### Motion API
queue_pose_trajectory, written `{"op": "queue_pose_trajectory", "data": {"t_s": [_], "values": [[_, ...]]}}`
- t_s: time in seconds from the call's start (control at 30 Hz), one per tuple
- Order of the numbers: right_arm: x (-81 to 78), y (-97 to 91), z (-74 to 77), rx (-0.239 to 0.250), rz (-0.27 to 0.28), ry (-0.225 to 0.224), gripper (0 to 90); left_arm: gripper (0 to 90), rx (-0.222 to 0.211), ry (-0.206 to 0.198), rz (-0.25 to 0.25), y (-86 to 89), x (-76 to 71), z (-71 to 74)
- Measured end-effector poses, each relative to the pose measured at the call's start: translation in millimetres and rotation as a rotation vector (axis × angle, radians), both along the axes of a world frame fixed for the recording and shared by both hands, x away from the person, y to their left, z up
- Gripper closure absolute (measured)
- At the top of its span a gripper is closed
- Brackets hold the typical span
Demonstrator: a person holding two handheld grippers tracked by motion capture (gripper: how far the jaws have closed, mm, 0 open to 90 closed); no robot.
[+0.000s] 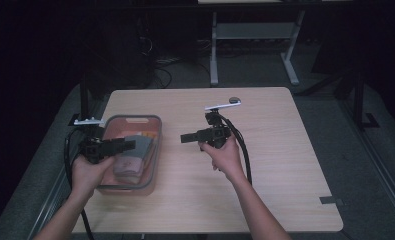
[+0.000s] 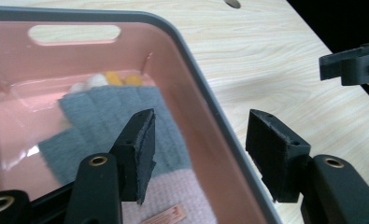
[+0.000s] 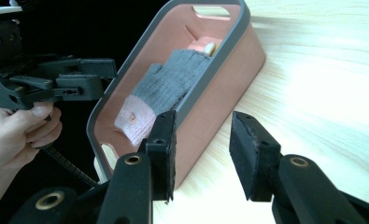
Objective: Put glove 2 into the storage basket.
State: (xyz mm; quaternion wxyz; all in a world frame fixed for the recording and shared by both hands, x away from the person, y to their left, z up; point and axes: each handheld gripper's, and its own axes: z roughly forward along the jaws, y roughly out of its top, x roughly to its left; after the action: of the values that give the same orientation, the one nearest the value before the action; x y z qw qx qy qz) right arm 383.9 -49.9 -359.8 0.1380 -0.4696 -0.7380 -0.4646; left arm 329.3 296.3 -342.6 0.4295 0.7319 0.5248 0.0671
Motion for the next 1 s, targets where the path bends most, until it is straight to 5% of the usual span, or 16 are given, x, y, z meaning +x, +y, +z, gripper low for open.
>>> {"op": "queue_pose_trajectory", "data": {"t_s": [1.0], "values": [[-12.3,-64.5,-7.6,0.021,-0.082,0.012,53.0,32.6,-0.006,-0.012,-0.136,-71.1,9.8,1.8]]}}
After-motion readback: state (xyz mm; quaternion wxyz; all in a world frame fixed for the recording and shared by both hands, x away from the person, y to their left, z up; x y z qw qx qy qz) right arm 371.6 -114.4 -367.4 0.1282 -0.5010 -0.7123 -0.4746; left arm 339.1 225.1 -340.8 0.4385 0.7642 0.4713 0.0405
